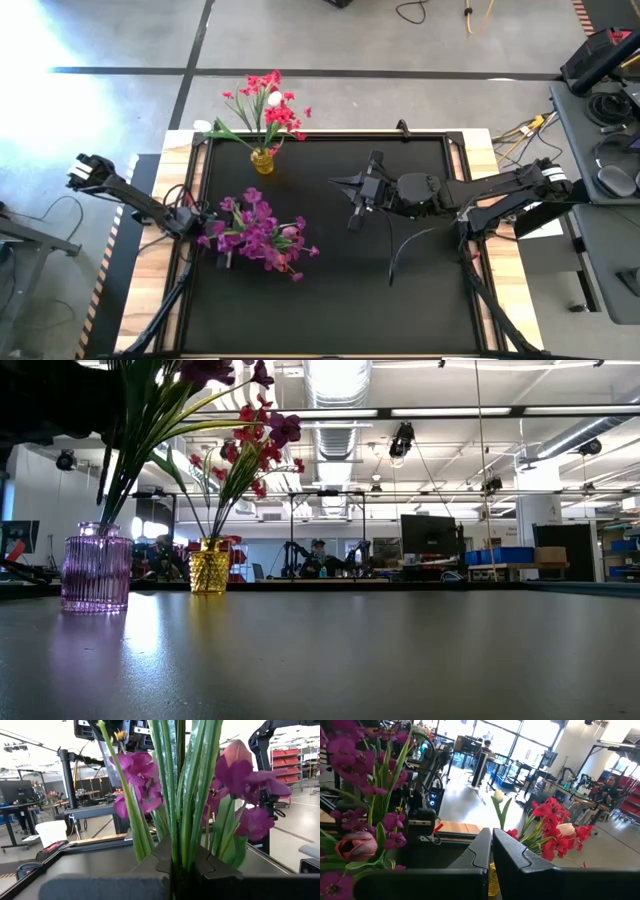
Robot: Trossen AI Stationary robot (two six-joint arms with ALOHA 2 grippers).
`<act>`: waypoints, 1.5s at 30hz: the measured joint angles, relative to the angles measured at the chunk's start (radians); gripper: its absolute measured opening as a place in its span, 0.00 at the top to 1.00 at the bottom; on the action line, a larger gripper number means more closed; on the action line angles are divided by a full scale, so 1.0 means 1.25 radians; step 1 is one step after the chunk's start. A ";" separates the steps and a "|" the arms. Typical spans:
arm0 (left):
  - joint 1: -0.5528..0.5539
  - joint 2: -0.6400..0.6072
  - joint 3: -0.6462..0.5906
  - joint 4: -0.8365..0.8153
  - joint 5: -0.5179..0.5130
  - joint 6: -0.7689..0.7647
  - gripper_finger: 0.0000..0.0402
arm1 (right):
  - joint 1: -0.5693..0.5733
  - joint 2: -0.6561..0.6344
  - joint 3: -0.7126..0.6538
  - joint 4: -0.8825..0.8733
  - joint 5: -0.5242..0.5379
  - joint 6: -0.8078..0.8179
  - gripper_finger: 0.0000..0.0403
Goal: Sort flowers into vase by color
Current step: Put the violet flowers into the violet vase
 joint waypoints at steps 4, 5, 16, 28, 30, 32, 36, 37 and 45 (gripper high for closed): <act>0.000 0.048 0.000 0.035 0.000 0.001 1.00 | 0.000 0.000 0.000 0.000 -0.001 0.000 0.97; 0.000 0.059 0.000 0.044 -0.001 0.002 1.00 | 0.000 0.000 0.000 0.000 -0.001 0.000 0.97; 0.000 0.154 -0.001 0.095 -0.036 -0.005 1.00 | 0.000 0.000 0.000 0.005 -0.001 0.000 0.97; 0.000 0.188 -0.001 0.095 -0.044 -0.003 1.00 | 0.004 0.000 0.000 0.006 -0.002 -0.001 0.97; 0.000 0.188 -0.001 0.094 -0.044 -0.002 1.00 | 0.005 0.000 0.000 0.006 -0.001 -0.001 0.97; 0.000 0.188 -0.001 0.094 -0.044 0.001 1.00 | 0.005 0.000 0.000 0.006 -0.002 -0.002 0.97; 0.000 0.188 -0.001 0.092 -0.044 0.005 1.00 | 0.005 0.000 0.000 0.006 -0.002 -0.002 0.97; 0.000 0.188 -0.001 0.091 -0.044 0.007 1.00 | 0.005 0.000 0.000 0.006 -0.002 -0.002 0.97; -0.020 0.166 -0.001 0.068 -0.068 0.039 1.00 | 0.005 0.000 0.001 0.005 -0.002 0.000 0.97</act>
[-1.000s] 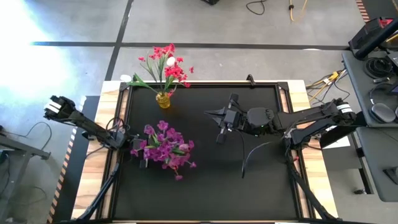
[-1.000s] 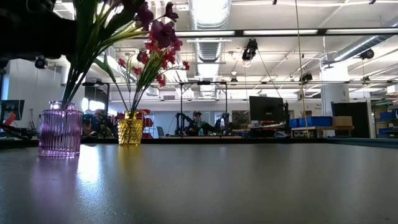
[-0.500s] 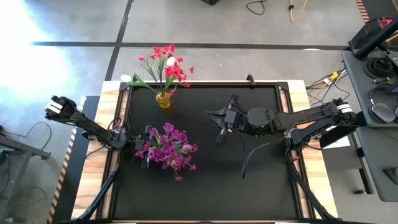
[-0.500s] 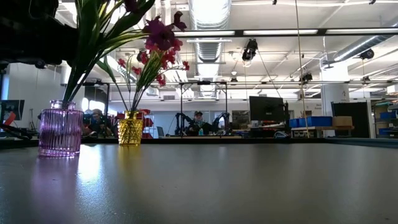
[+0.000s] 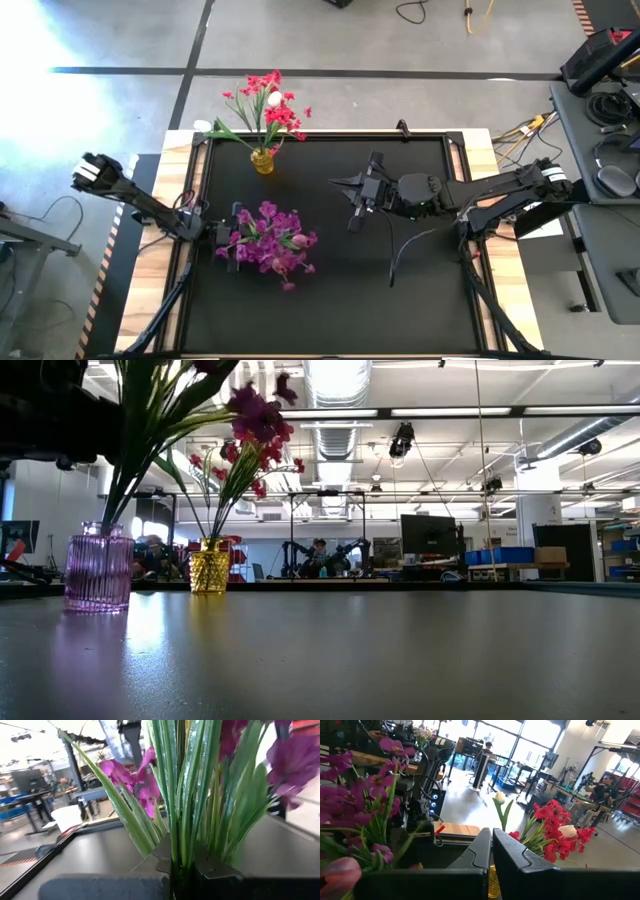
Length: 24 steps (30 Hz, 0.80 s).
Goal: Sort flowers into vase by color
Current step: Put the violet flowers into the violet vase
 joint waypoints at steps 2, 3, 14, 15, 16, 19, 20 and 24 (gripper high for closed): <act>-0.007 -0.011 0.000 -0.028 -0.023 0.000 1.00 | 0.000 0.000 0.000 0.000 0.000 0.000 0.97; -0.010 -0.016 0.000 -0.039 -0.028 -0.002 1.00 | 0.000 0.000 0.000 0.000 0.000 0.000 0.97; -0.023 -0.031 0.000 -0.086 -0.032 -0.020 1.00 | 0.000 0.000 0.000 0.000 0.000 0.000 0.97; -0.023 -0.031 0.000 -0.087 -0.032 -0.020 1.00 | 0.000 0.000 0.000 0.001 0.000 0.000 0.97; -0.023 -0.032 0.000 -0.088 -0.032 -0.020 1.00 | 0.000 0.000 0.000 0.001 0.000 0.000 0.97; -0.023 -0.034 0.000 -0.090 -0.033 -0.020 0.99 | 0.000 0.000 0.000 0.002 0.000 0.000 0.97; -0.023 -0.035 0.000 -0.091 -0.033 -0.020 0.97 | 0.000 0.000 0.000 0.003 0.000 0.000 0.97; -0.023 -0.043 0.000 -0.092 -0.034 -0.020 0.91 | 0.000 0.000 0.000 0.003 0.000 0.000 0.97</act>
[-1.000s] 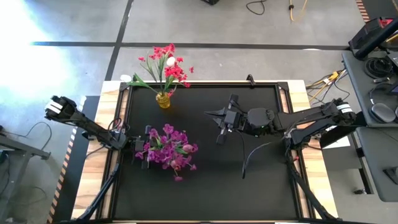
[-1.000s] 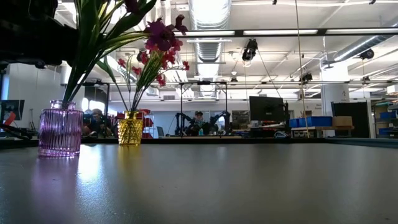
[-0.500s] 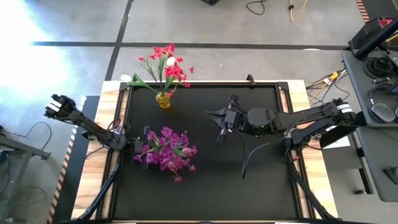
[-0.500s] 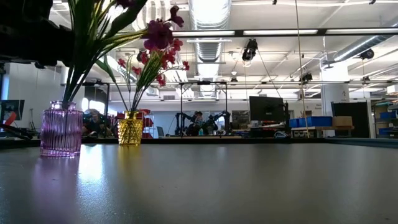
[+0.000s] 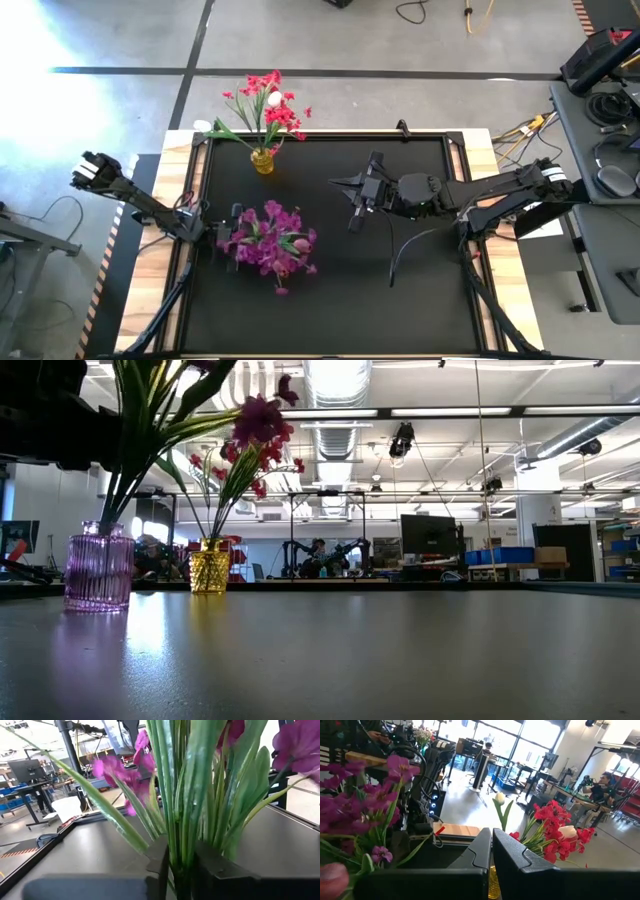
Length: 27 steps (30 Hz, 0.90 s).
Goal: Sort flowers into vase by color
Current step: Put the violet flowers into the violet vase
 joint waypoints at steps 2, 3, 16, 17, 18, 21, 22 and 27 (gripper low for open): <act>0.000 -0.004 0.000 0.000 0.000 0.000 0.87 | 0.000 0.000 0.000 0.000 0.000 0.000 0.97; 0.000 -0.006 0.000 0.000 0.000 0.000 0.85 | 0.000 0.000 0.000 0.000 0.000 0.000 0.97; -0.001 -0.038 0.000 -0.063 -0.025 -0.007 0.87 | 0.000 0.000 0.000 0.003 0.000 0.000 0.97; -0.001 -0.039 0.000 -0.064 -0.025 -0.007 0.91 | 0.000 0.000 0.000 0.003 0.000 0.000 0.97; -0.001 -0.041 0.000 -0.064 -0.025 -0.006 0.94 | 0.000 0.000 0.000 0.003 0.000 0.000 0.97; -0.001 -0.053 0.000 -0.067 -0.025 -0.001 0.98 | 0.000 0.000 0.000 0.003 0.000 0.000 0.97; -0.003 -0.058 0.000 -0.067 -0.026 0.000 0.97 | 0.000 0.000 0.000 0.003 0.000 0.000 0.97; -0.012 -0.087 0.000 -0.101 -0.026 -0.001 0.98 | 0.000 0.000 0.000 0.003 -0.001 0.000 0.97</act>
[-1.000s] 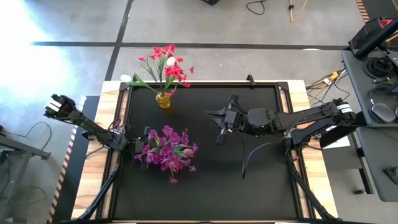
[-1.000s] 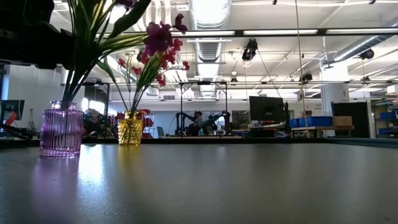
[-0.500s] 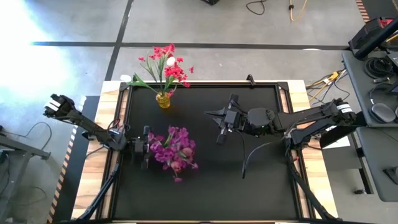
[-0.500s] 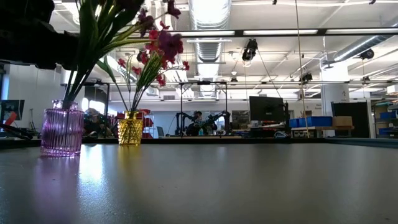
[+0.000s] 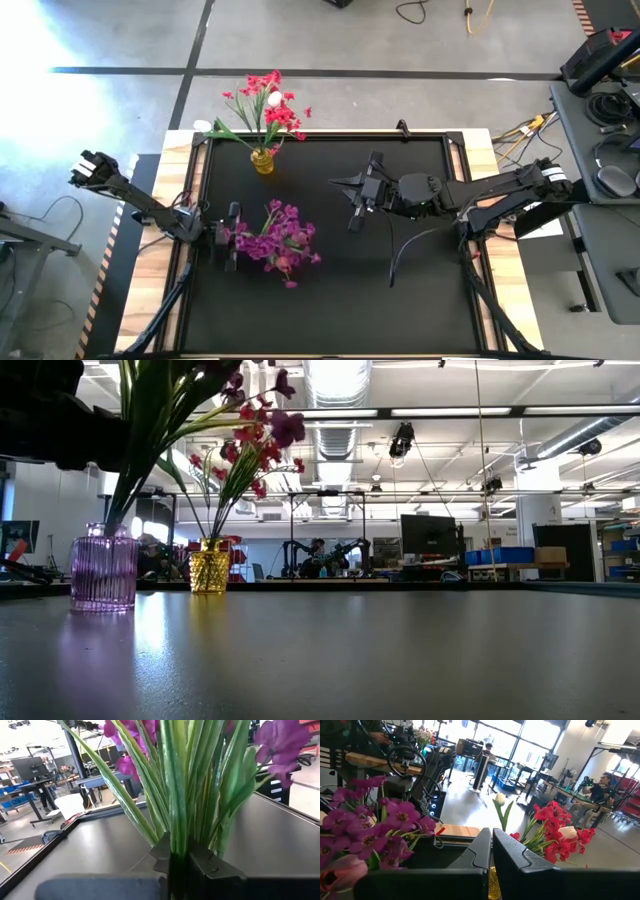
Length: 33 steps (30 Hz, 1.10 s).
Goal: Sort flowers into vase by color
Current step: Put the violet flowers into the violet vase
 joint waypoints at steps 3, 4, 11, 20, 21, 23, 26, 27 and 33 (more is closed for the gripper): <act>-0.004 -0.017 0.000 -0.028 0.000 -0.008 0.99 | 0.000 0.000 0.000 0.000 -0.001 0.000 0.97; -0.004 -0.022 0.000 -0.038 -0.001 -0.014 0.99 | 0.000 0.000 0.000 0.000 -0.002 0.000 0.97; -0.009 -0.044 0.000 -0.091 -0.002 -0.064 0.89 | 0.000 0.000 0.000 0.000 -0.002 0.000 0.97; -0.009 -0.065 0.000 -0.104 -0.002 -0.065 0.70 | 0.000 0.000 0.000 0.000 -0.002 0.000 0.97; -0.009 -0.068 0.000 -0.109 -0.002 -0.065 0.68 | 0.000 0.000 0.000 0.000 -0.002 0.000 0.97; -0.009 -0.075 0.000 -0.118 -0.001 -0.065 0.65 | 0.000 0.000 0.000 0.000 -0.002 0.000 0.97; -0.009 -0.085 0.000 -0.132 -0.001 -0.066 0.63 | 0.000 0.000 0.000 0.000 -0.002 0.000 0.97; -0.009 -0.090 0.000 -0.138 -0.001 -0.066 0.63 | 0.000 0.000 0.000 0.000 -0.001 0.000 0.97; -0.009 -0.124 0.000 -0.197 -0.033 -0.066 0.64 | 0.000 0.000 0.000 0.000 -0.001 0.000 0.97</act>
